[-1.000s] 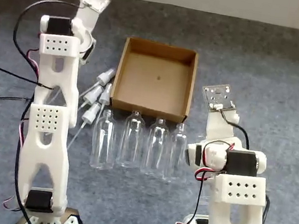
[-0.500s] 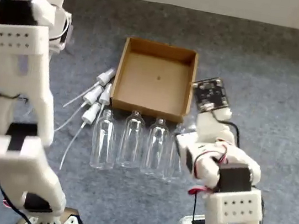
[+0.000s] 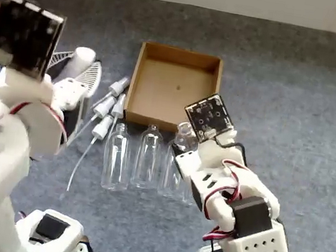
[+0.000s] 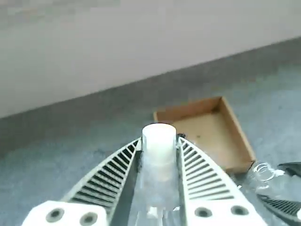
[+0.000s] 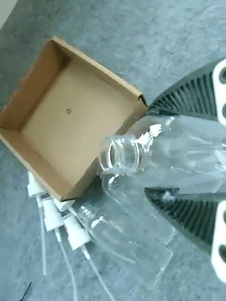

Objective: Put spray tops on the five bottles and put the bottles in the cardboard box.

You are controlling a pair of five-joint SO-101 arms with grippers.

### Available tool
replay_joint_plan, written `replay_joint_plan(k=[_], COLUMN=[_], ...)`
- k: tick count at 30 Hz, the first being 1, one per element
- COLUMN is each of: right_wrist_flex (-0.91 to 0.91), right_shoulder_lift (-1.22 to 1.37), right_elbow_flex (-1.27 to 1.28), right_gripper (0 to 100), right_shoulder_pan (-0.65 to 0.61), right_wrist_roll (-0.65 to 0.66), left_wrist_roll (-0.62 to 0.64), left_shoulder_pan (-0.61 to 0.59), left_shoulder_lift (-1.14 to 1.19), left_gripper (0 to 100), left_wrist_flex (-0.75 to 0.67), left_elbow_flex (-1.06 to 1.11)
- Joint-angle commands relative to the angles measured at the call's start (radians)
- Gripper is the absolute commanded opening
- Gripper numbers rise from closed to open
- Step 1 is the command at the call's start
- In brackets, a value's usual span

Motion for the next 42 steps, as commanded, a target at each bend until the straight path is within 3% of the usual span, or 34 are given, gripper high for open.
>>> replay_joint_plan(k=[1, 8, 10, 15, 26, 42], right_wrist_flex=[-0.124, -0.463, -0.493, -0.509, -0.463, -0.447], right_shoulder_lift=[-0.082, -0.278, -0.329, -0.446, -0.662, -0.673], right_elbow_flex=[0.045, 0.389, 0.456, 0.542, 0.555, 0.555], right_gripper=[0.5, 0.5, 0.5, 0.5, 0.5, 0.5], right_shoulder_pan=[-0.022, -0.087, -0.096, -0.104, -0.104, -0.097], right_wrist_roll=[-0.011, -0.138, -0.141, -0.141, -0.141, -0.141], left_wrist_roll=[0.064, 0.124, 0.124, 0.126, 0.127, 0.204], left_shoulder_pan=[0.156, 0.275, 0.303, 0.384, 0.453, 0.504], left_shoulder_lift=[-0.022, -0.021, -0.019, 0.024, 0.208, 0.222], left_gripper=[6, 5, 1, 1, 1, 1], left_wrist_flex=[-0.117, -0.345, -0.420, -0.571, -0.658, -0.652], left_elbow_flex=[-0.058, -0.056, -0.056, 0.016, 0.062, 0.064])
